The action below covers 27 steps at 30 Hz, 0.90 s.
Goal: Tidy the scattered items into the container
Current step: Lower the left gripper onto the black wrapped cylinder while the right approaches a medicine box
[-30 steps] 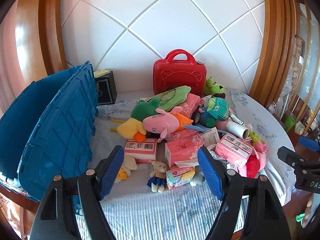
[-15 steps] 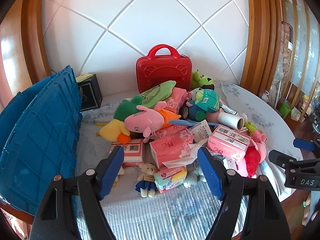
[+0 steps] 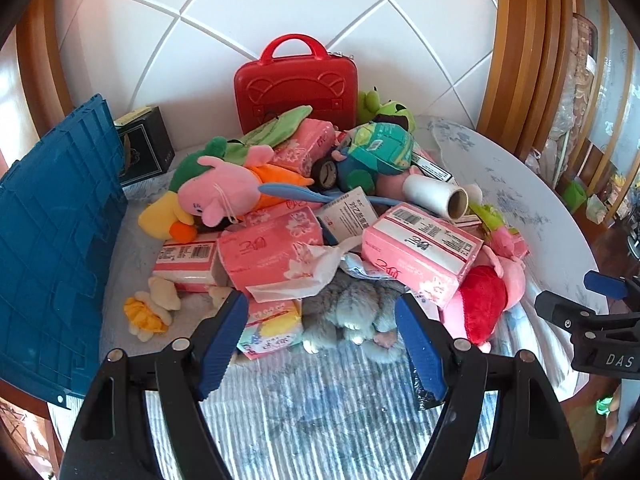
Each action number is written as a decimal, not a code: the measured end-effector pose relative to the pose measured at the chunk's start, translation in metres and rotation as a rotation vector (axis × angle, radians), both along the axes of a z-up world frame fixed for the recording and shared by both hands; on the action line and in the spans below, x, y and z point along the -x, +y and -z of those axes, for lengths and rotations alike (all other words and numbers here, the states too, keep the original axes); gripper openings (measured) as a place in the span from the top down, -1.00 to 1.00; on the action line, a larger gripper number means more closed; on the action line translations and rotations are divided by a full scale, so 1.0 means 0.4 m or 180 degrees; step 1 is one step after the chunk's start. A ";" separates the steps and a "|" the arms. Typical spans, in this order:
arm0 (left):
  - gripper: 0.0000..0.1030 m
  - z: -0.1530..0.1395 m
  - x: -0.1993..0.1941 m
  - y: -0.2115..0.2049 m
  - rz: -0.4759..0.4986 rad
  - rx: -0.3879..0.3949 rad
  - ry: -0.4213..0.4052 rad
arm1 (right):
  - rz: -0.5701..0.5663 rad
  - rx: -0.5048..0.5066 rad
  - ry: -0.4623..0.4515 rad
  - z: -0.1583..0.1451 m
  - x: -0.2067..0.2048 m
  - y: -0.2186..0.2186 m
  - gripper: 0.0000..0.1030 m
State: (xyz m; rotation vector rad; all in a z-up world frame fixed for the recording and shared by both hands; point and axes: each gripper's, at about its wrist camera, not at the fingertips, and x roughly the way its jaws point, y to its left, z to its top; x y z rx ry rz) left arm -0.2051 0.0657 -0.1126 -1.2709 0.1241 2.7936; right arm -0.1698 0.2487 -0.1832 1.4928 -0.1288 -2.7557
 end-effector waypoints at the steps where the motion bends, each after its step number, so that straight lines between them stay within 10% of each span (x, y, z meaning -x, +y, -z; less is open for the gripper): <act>1: -0.47 0.012 0.005 0.017 0.0004 0.0011 -0.0033 | 0.0002 0.0001 -0.0016 0.007 0.003 0.014 -0.99; 27: -0.16 0.452 0.052 0.259 0.0337 0.0033 -0.1265 | -0.0142 0.0207 -0.0806 0.305 0.000 0.138 -0.87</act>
